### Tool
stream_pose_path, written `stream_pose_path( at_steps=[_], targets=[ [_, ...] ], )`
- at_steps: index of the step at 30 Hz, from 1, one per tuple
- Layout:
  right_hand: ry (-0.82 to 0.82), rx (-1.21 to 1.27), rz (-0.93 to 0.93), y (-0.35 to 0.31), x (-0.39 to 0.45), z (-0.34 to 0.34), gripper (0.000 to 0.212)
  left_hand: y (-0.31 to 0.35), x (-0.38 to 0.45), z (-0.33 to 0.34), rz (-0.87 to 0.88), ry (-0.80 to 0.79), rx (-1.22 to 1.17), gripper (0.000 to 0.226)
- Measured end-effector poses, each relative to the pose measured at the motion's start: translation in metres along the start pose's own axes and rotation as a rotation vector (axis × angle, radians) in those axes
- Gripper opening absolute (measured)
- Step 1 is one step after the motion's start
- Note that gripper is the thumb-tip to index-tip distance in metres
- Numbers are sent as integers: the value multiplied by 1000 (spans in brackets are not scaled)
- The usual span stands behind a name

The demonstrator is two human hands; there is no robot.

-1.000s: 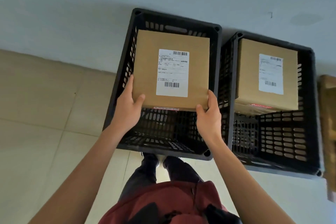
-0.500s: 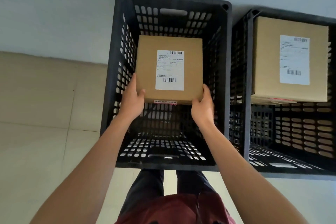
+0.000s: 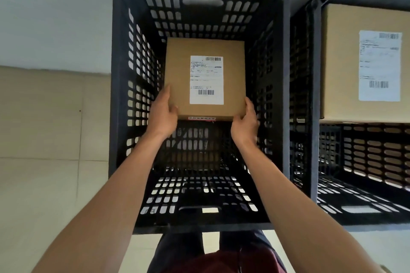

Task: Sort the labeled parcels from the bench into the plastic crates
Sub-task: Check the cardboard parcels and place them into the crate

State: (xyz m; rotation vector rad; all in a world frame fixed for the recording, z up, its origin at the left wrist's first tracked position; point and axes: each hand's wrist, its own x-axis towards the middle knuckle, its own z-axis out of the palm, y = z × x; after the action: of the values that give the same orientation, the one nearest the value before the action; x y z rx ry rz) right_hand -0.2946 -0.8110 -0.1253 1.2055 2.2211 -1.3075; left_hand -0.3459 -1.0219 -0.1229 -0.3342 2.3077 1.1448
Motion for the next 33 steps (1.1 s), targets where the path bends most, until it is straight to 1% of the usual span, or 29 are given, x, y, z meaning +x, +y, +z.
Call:
stream_pose_path(
  at_steps=[3, 6, 9, 14, 16, 19, 23, 26, 28, 31, 33],
  targets=[
    [-23, -42, 2, -5, 8, 3, 68, -2, 17, 2, -15, -110, 89, 85],
    [-81, -92, 9, -5, 13, 6, 71, -5, 24, 1, -39, -214, 195, 100],
    [-123, -82, 38, -6, 18, 8, 75, -5, 25, 3, -71, -250, 257, 103],
    [-126, -110, 18, -4, 22, 12, 78, 1, 24, 9, -142, -234, 246, 102],
    [-134, -101, 16, -2, 20, 11, 78, 3, 22, 10, -145, -211, 220, 101],
    [-135, -127, -29, -1, 14, 8, 76, 4, 14, 9, -120, -160, 216, 92],
    [-152, -157, -126, -3, -7, -4, 68, 11, -13, -4, -49, -136, 183, 83],
    [-205, -132, -183, -10, -36, -23, 60, 27, -43, -18, -1, -122, 163, 76],
    [-234, -138, -267, -15, -57, -35, 56, 38, -60, -26, 47, -106, 174, 71],
    [-207, -185, -422, -20, -89, -49, 51, 48, -84, -35, 135, -118, 179, 67],
    [-181, -178, -467, -22, -108, -57, 49, 50, -98, -42, 183, -135, 179, 65]
  ],
)
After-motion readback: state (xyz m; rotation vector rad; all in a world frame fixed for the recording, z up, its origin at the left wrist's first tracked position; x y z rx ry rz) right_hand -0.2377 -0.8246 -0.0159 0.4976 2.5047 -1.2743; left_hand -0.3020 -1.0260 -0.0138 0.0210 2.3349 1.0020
